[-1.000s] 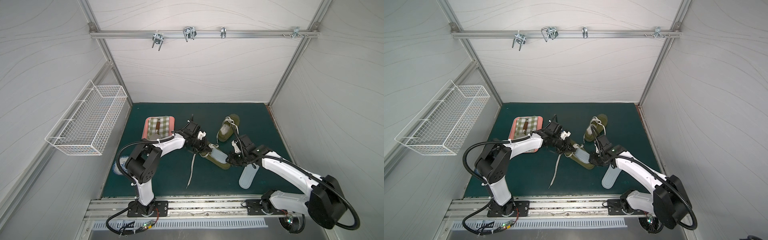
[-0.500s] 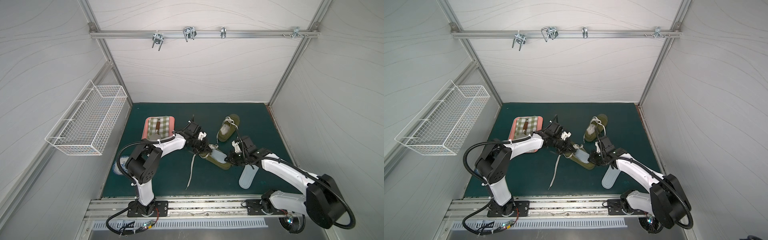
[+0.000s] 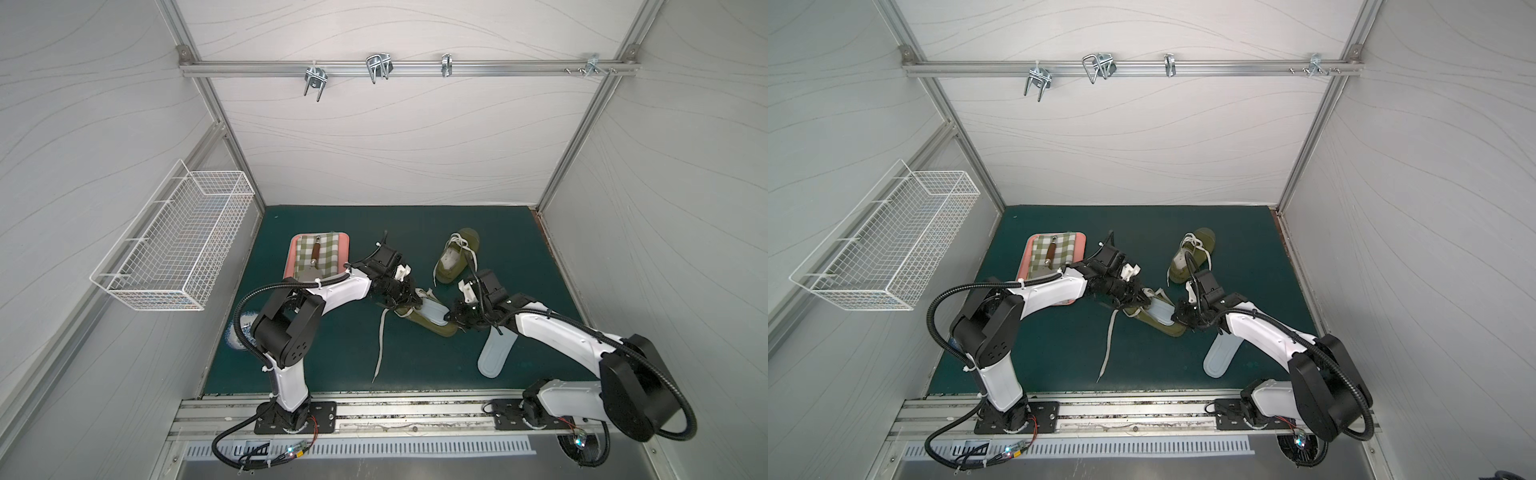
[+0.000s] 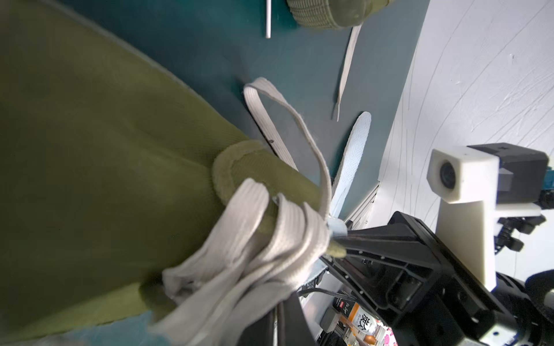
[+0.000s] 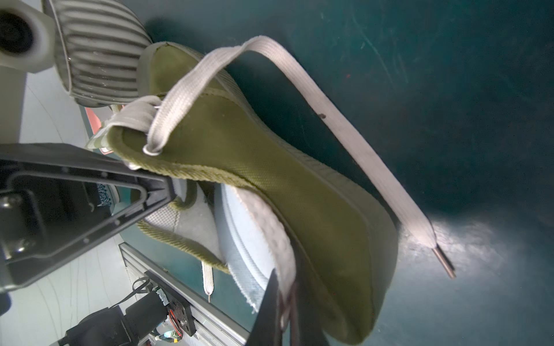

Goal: Insert the insole into the shoe

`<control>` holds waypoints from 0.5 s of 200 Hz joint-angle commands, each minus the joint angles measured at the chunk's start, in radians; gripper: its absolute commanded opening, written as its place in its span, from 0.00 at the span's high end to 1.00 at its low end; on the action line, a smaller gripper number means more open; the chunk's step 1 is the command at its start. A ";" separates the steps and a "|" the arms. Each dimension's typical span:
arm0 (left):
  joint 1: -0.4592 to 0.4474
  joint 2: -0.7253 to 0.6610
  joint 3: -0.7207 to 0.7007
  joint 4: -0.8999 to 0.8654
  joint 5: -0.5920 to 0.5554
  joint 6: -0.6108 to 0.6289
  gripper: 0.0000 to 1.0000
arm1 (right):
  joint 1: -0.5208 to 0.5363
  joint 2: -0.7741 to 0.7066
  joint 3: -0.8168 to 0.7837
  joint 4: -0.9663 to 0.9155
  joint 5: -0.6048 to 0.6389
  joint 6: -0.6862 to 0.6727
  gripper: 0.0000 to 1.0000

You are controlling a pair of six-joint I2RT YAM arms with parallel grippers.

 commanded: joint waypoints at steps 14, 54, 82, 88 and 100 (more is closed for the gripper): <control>-0.033 -0.008 0.008 0.072 0.064 -0.035 1.00 | 0.051 0.038 0.066 0.070 0.042 0.022 0.95; -0.046 0.000 0.011 0.079 0.066 -0.041 1.00 | 0.071 0.064 0.092 0.092 0.079 0.045 0.96; -0.045 0.000 0.011 0.081 0.065 -0.042 1.00 | 0.076 0.105 0.081 0.119 0.071 0.055 0.96; -0.047 0.000 0.011 0.081 0.065 -0.042 1.00 | 0.077 0.112 0.074 0.129 0.071 0.060 0.96; -0.047 -0.002 0.010 0.082 0.064 -0.045 1.00 | 0.086 0.124 0.071 0.134 0.074 0.064 0.96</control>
